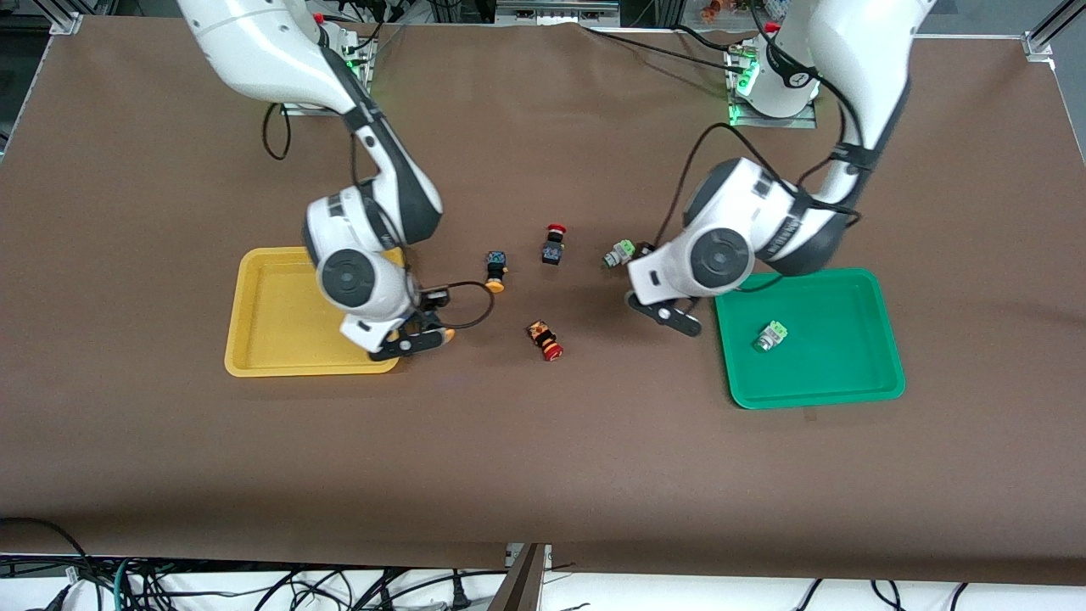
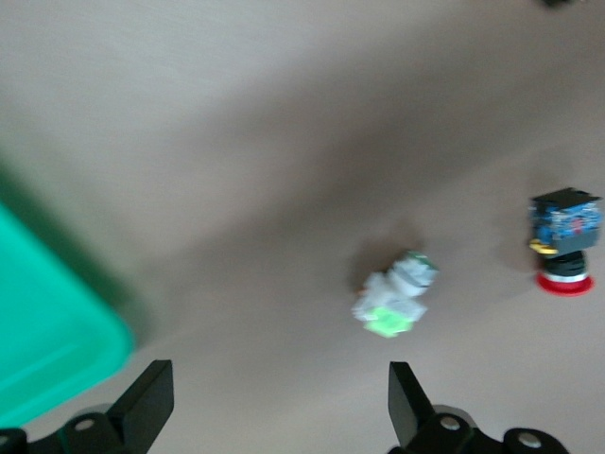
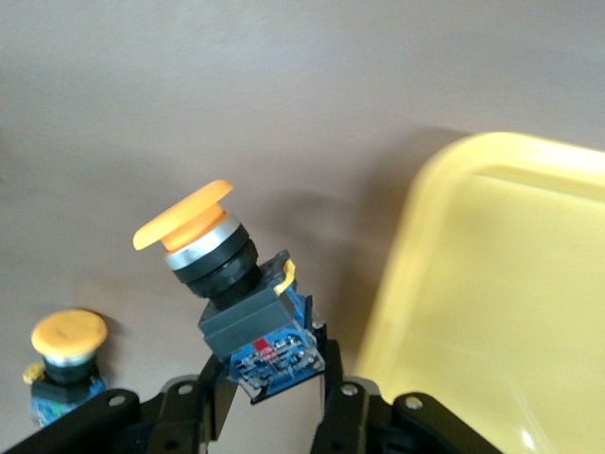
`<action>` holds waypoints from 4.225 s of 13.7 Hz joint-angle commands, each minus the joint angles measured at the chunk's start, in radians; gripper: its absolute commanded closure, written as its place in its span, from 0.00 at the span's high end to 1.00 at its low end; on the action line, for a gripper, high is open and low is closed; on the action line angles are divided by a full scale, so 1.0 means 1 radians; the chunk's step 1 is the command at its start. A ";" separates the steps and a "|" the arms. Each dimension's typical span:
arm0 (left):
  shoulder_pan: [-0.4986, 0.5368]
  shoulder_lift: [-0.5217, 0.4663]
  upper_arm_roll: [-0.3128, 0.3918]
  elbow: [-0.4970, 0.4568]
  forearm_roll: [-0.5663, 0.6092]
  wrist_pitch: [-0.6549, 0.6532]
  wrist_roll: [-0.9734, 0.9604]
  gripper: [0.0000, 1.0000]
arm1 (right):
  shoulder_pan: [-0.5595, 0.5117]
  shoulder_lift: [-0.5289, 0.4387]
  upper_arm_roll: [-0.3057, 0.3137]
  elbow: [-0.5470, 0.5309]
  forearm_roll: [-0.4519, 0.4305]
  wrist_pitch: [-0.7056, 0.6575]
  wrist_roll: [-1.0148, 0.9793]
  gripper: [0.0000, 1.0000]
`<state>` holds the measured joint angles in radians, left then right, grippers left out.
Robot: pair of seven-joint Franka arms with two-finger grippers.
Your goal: Place green and yellow buttons in trays
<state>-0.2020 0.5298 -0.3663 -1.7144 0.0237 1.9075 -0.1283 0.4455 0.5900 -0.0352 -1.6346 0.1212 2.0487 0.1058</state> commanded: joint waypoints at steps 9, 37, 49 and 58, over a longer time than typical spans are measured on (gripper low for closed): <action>-0.086 0.042 -0.017 -0.280 -0.004 0.439 -0.062 1.00 | -0.048 -0.134 -0.226 -0.358 0.021 0.132 -0.279 0.21; 0.532 -0.012 -0.057 0.001 0.392 0.058 0.754 1.00 | 0.279 -0.012 0.061 -0.295 0.140 0.435 0.670 0.78; 0.273 -0.350 0.209 0.278 0.030 -0.379 0.302 1.00 | 0.271 -0.053 -0.009 -0.284 0.094 0.383 0.597 0.03; 0.259 -0.531 0.267 0.010 -0.034 -0.199 0.056 1.00 | 0.251 -0.127 -0.342 -0.344 0.100 0.123 -0.030 0.07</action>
<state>0.0649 0.0094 -0.1004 -1.6943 0.0010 1.7082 -0.0596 0.6997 0.4304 -0.3705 -1.9518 0.2234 2.1326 0.1274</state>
